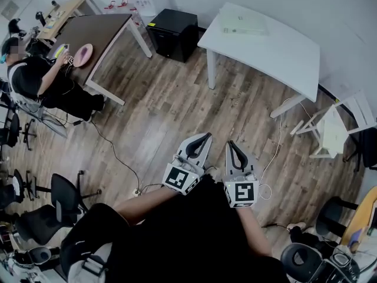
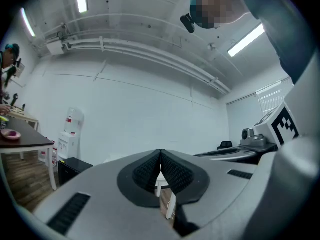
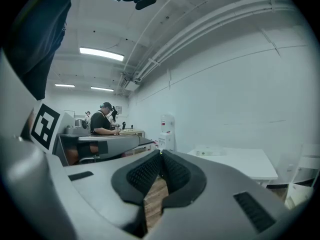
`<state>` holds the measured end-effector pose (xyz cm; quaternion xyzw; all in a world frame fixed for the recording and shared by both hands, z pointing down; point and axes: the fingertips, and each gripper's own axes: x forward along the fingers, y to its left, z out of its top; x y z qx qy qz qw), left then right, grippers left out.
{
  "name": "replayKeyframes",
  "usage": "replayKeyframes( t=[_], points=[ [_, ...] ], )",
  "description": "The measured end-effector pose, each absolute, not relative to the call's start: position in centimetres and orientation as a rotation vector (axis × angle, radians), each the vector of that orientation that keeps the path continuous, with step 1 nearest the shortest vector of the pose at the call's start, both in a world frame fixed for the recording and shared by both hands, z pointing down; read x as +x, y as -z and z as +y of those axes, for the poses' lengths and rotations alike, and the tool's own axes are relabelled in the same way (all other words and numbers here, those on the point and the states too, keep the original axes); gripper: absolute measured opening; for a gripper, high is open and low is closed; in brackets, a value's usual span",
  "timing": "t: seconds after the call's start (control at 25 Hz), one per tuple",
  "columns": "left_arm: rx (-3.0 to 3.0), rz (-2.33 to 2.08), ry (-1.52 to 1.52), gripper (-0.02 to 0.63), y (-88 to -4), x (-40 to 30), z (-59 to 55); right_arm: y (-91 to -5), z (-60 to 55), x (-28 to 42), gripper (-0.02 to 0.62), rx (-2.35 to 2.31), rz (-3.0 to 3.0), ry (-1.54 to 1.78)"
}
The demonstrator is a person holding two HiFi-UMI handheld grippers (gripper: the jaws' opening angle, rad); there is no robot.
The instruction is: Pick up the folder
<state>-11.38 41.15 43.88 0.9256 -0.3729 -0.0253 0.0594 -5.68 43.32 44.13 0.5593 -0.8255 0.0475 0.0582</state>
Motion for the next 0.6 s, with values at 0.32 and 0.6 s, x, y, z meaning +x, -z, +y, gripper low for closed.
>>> replayKeyframes(
  t=[0.32,0.6],
  points=[
    [2.723,-1.269,0.057,0.014,-44.8,-14.5,39.6,-45.3,41.6,-7.4,0.038,1.594,-2.553,-0.196],
    [2.729,-1.266,0.035,0.014,-45.4,-14.3,36.7,-46.6,39.1,-7.5,0.038,1.565,-2.535,-0.24]
  ],
)
